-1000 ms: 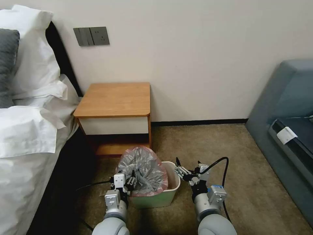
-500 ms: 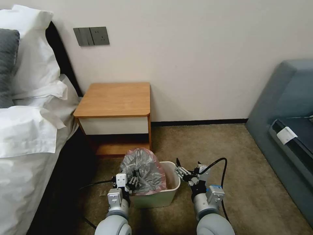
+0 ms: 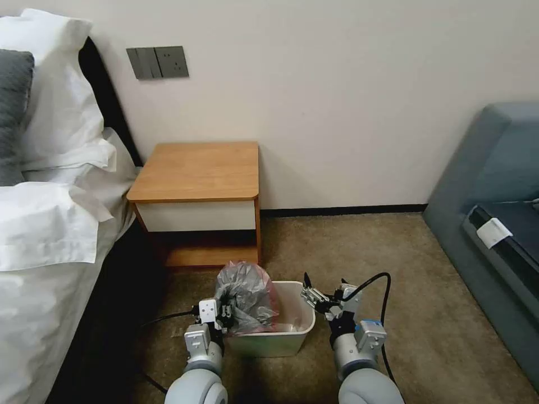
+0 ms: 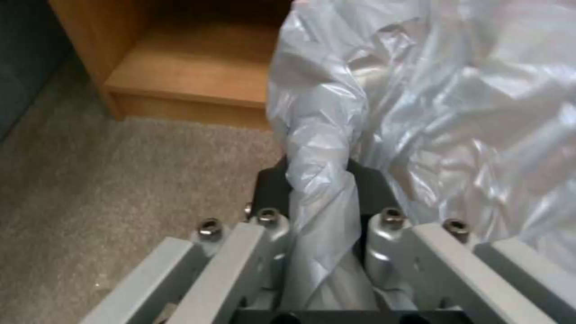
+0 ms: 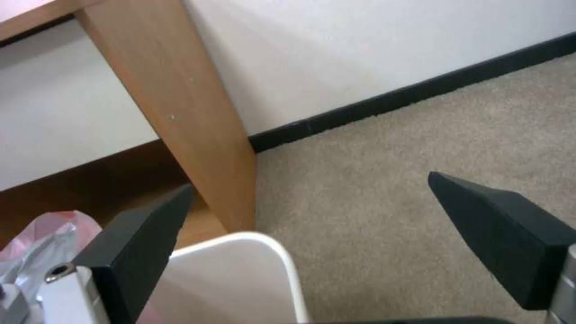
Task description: Pick up the garbage bag from the table and place it over the trash can.
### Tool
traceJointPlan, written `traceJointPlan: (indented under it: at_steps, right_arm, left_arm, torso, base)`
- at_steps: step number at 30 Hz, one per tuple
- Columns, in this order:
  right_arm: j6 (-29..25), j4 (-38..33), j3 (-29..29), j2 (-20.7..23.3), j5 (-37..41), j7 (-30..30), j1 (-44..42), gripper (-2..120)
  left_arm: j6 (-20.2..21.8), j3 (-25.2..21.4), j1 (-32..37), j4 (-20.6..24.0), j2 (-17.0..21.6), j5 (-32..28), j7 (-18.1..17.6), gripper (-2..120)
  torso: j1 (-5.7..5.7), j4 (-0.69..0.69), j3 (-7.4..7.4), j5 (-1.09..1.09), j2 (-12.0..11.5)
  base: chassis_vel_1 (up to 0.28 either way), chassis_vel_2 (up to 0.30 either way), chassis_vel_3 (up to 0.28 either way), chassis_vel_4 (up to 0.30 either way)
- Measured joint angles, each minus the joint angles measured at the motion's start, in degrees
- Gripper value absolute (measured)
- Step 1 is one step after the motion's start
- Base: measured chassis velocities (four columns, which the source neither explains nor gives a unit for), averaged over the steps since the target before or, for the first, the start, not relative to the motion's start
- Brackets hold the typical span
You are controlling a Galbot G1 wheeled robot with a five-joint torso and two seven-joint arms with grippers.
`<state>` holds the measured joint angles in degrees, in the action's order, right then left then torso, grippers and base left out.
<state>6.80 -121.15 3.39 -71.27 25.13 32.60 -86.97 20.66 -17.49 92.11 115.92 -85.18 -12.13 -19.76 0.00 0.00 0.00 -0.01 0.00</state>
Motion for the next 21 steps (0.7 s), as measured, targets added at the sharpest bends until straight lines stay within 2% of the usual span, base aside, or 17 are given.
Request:
traceJointPlan:
  at_steps: [4,6,7,10,11,14,15,17,18,21]
  right_arm:
    - [-0.21,-0.06,0.05,-0.08,-0.26,-0.17,0.02,100]
    - [-0.66,-0.64,0.22,-0.07,-0.72,-0.99,0.0,100]
    - [-0.66,-0.64,0.22,-0.07,-0.72,-0.99,0.0,100]
    - [-2.13,-2.71,0.58,0.79,-2.5,-4.06,0.01,100]
    - [-2.13,-2.71,0.58,0.79,-2.5,-4.06,0.01,100]
    - [-2.5,-6.07,0.51,2.74,-2.65,-7.24,0.76,100]
    - [-2.5,-6.07,0.51,2.74,-2.65,-7.24,0.76,100]
    - [-1.08,-9.26,0.43,4.55,-0.31,-10.49,1.53,100]
    - [-1.08,-9.26,0.43,4.55,-0.31,-10.49,1.53,100]
    - [0.41,-11.38,0.43,6.57,2.17,-17.12,3.34,100]
  left_arm:
    - [-1.44,0.08,0.09,0.0,0.01,0.05,0.14,9]
    - [-4.13,0.06,0.24,-0.2,0.11,0.06,0.53,9]
    - [-4.13,0.06,0.24,-0.2,0.11,0.06,0.53,9]
    - [-9.59,-0.01,0.76,-0.45,0.4,0.37,1.17,9]
    - [-9.59,-0.01,0.76,-0.45,0.4,0.37,1.17,9]
    - [-14.41,-0.03,1.3,-0.3,0.78,2.82,1.34,9]
    - [-14.41,-0.03,1.3,-0.3,0.78,2.82,1.34,9]
    - [-16.5,0.16,1.65,1.12,1.05,4.88,1.39,9]
    - [-16.5,0.16,1.65,1.12,1.05,4.88,1.39,9]
    - [-16.95,0.76,1.88,3.49,1.23,6.53,1.41,9]
  torso:
    - [0.0,-0.01,0.0,-0.01,0.0]
    - [0.0,0.0,0.0,-0.01,0.0]
    - [0.0,0.0,0.0,-0.01,0.0]
    - [0.0,-0.01,0.0,0.0,0.0]
    - [0.0,-0.01,0.0,0.0,0.0]
    - [0.0,0.0,0.0,0.01,0.0]
    - [0.0,0.0,0.0,0.01,0.0]
    - [0.0,0.0,0.0,0.01,0.0]
    - [0.0,0.0,0.0,0.01,0.0]
    - [0.0,-0.01,0.0,0.0,0.0]
  base:
    - [0.0,0.0,0.0,0.0]
    - [0.0,0.0,0.0,0.0]
    - [0.0,0.0,0.0,0.0]
    - [0.0,0.0,0.0,0.0]
    - [0.0,0.0,0.0,0.0]
    - [0.0,0.0,0.0,0.0]
    - [0.0,0.0,0.0,0.0]
    - [0.0,0.0,0.0,0.0]
    - [0.0,0.0,0.0,0.0]
    - [0.0,0.0,0.0,0.0]
